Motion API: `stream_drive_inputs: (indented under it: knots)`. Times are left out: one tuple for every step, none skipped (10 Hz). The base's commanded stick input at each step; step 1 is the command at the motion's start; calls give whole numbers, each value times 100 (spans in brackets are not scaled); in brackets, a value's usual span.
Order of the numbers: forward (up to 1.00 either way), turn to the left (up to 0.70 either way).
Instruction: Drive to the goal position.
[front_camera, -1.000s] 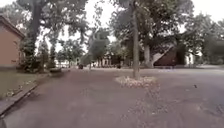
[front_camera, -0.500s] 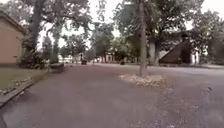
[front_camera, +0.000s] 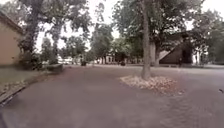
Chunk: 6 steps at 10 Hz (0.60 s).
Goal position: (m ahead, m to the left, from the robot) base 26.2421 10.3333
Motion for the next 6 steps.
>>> stream_drive_inputs:
  knots:
    - [70, 0]
    - [70, 0]
    - [70, 0]
    - [70, 0]
    - [70, 0]
    - [70, 0]
